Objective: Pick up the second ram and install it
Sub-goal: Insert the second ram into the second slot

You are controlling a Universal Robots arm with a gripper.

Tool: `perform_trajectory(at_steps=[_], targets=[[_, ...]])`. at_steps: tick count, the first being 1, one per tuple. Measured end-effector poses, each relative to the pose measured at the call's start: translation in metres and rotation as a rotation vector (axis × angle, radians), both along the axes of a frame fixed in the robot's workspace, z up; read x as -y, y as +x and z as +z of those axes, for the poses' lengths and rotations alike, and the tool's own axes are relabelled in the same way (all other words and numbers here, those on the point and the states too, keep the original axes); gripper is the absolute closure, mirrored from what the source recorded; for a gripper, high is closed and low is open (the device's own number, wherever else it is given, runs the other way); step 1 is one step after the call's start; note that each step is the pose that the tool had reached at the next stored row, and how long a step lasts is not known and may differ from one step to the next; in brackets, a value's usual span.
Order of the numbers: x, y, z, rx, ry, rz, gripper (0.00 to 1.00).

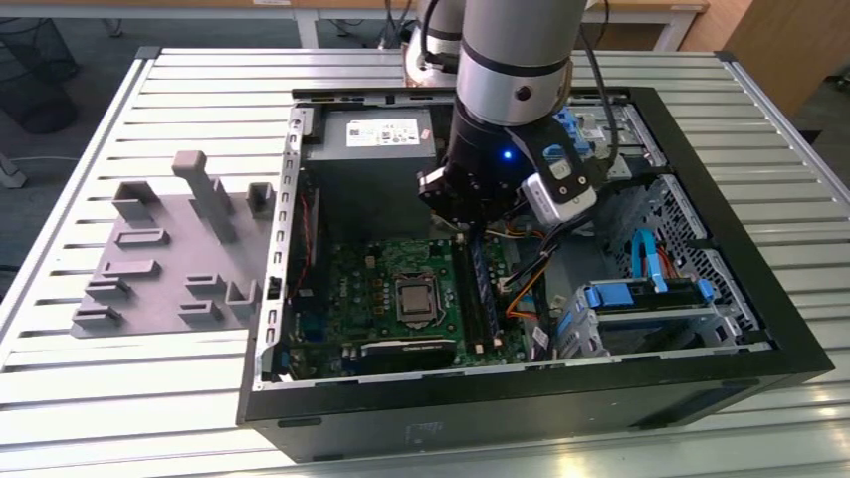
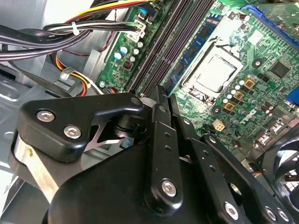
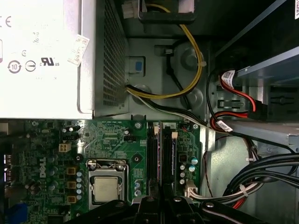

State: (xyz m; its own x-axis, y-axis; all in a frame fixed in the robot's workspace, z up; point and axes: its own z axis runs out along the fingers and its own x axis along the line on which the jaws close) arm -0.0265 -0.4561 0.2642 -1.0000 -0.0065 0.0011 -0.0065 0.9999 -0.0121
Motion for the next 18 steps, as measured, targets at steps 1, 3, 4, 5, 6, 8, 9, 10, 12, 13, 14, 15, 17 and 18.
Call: perform_trajectory(at_steps=[1, 3, 4, 5, 6, 8, 9, 10, 12, 13, 14, 15, 17, 18], targets=[[0.0001, 0.0, -0.0008, 0.0, 0.0001, 0.0, 0.86], [0.0001, 0.0, -0.0023, 0.0, 0.0, -0.002, 0.86], [0.0001, 0.0, -0.003, 0.0, 0.0, -0.003, 0.86], [0.0002, 0.0, -0.0036, 0.0001, 0.0, -0.003, 0.86], [0.0003, 0.0, -0.0041, 0.0, -0.0001, -0.004, 0.86], [0.0003, 0.0, -0.0055, 0.0, 0.0, -0.004, 0.86], [0.0004, 0.0, -0.0062, 0.0, 0.0, -0.004, 0.86], [0.0004, 0.0, -0.007, 0.0, 0.0, -0.004, 0.86], [0.0004, 0.0, -0.0086, 0.0, 0.0001, -0.004, 0.86], [0.0005, 0.0, -0.0093, 0.0, 0.0, -0.004, 0.86], [0.0005, 0.0, -0.0099, 0.0, 0.0, -0.004, 0.86], [0.0005, 0.0, -0.0104, 0.0, 0.0, -0.004, 0.86], [0.0006, 0.0, -0.0109, 0.0, -0.0002, -0.005, 0.86], [0.0006, 0.0, -0.0109, -0.0001, -0.0002, -0.004, 0.86]])
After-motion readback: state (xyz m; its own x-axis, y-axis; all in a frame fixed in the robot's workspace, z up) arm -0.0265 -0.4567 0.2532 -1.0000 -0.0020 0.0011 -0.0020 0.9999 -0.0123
